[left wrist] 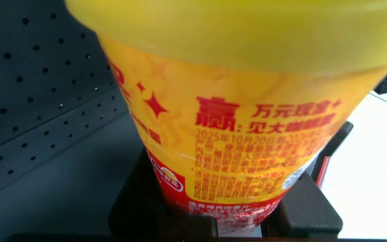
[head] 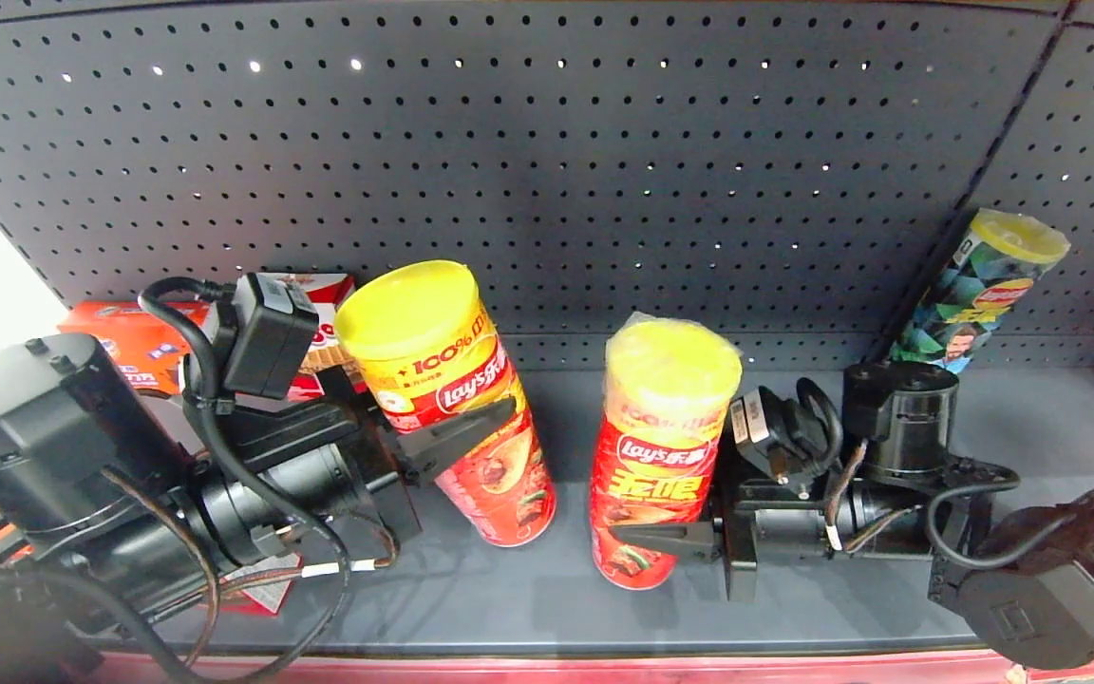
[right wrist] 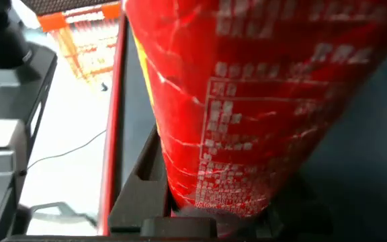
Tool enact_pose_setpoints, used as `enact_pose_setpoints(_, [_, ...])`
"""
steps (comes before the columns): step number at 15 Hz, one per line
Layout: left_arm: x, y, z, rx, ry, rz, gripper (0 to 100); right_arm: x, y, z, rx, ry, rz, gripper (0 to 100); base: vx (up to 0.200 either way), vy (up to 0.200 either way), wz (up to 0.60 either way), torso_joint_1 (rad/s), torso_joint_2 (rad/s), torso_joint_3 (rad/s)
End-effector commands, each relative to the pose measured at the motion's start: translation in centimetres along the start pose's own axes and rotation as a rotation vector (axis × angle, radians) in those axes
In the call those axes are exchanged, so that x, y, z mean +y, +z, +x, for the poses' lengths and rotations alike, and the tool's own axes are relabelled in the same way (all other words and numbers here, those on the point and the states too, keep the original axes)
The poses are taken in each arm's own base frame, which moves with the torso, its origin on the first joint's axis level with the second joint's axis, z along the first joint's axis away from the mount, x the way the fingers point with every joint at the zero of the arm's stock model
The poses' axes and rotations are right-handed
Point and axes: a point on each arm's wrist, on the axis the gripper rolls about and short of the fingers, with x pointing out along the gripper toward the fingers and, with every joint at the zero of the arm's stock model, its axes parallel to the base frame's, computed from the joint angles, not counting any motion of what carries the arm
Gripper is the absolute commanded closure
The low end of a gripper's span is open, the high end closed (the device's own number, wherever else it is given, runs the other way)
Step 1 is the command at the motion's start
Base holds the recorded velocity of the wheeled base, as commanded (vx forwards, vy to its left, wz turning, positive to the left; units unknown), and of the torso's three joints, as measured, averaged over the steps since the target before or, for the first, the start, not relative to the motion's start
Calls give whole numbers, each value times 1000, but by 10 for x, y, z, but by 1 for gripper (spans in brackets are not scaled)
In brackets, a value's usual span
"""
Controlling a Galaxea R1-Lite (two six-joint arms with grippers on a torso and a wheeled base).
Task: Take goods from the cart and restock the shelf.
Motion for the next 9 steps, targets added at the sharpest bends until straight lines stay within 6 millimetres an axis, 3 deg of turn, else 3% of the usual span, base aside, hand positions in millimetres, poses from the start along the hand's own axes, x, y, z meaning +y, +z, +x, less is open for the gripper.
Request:
enact_pose_setpoints(1, [1,0,0,1,4,0,100,9,-6,-3,20,17,13,100,0,0,0,0,0,0])
enact_pose_setpoints(9, [1,-1,0,4,4,0,100,13,-11,-1,32,30,27,100,0,0,0,0,0,0])
